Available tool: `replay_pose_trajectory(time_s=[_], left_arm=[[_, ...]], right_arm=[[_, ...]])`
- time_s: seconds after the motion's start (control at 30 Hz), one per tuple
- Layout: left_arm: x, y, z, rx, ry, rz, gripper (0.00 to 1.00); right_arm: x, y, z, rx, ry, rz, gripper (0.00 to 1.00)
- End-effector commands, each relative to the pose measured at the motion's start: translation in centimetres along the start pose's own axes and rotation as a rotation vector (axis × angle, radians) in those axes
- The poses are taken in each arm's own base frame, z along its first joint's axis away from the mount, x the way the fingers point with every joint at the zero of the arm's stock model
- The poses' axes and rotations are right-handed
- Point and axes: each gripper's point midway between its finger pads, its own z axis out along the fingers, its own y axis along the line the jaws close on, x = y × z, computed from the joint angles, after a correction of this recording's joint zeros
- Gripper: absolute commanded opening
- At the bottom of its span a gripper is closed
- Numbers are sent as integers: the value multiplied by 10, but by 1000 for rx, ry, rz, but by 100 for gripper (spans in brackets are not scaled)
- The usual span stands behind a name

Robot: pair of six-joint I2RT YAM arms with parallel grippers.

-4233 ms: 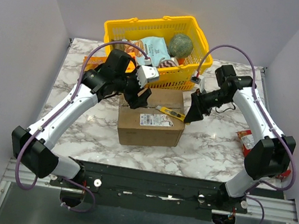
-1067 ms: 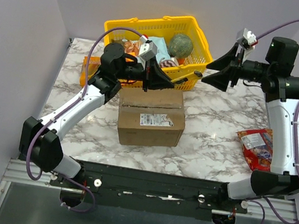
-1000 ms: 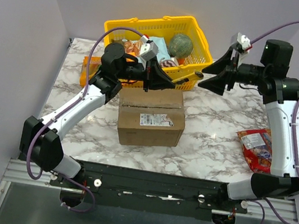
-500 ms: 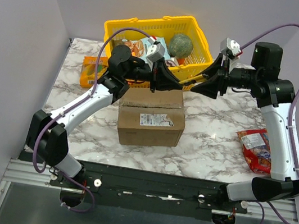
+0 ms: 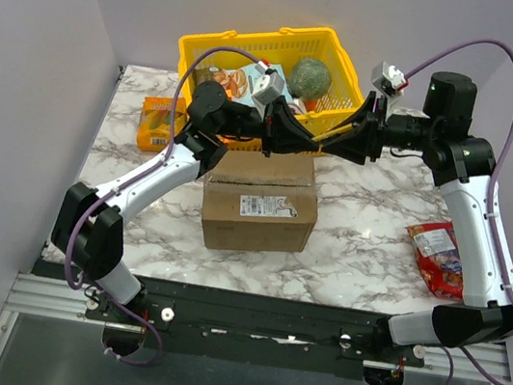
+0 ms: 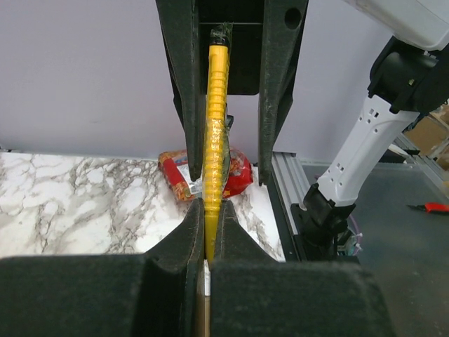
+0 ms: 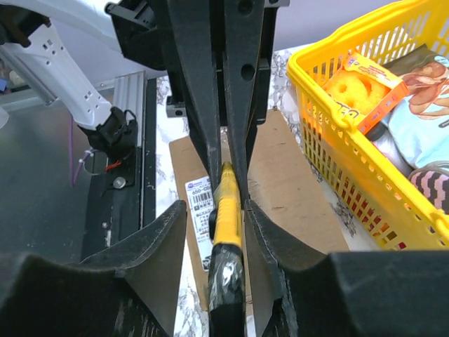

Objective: Unpack the express box

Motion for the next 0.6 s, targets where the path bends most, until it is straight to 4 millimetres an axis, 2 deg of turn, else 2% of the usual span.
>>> replay_pose_trajectory(time_s=[0.0,0.3,0.37,0.57], left_arm=[[-5,0,6,9,-25,21,0],[-10,4,8,5,-43,28,0],[-15,2,9,6,-51,39,0],[-14,4,10,5,-50,33,0]], right_arm=[[-12,0,0,20,-27,-35,44],[-3,-4,2,26,-4,-30,40],[-3,-4,1,33,-1,-32,40],[-3,-4,2,32,-2,-29,35]])
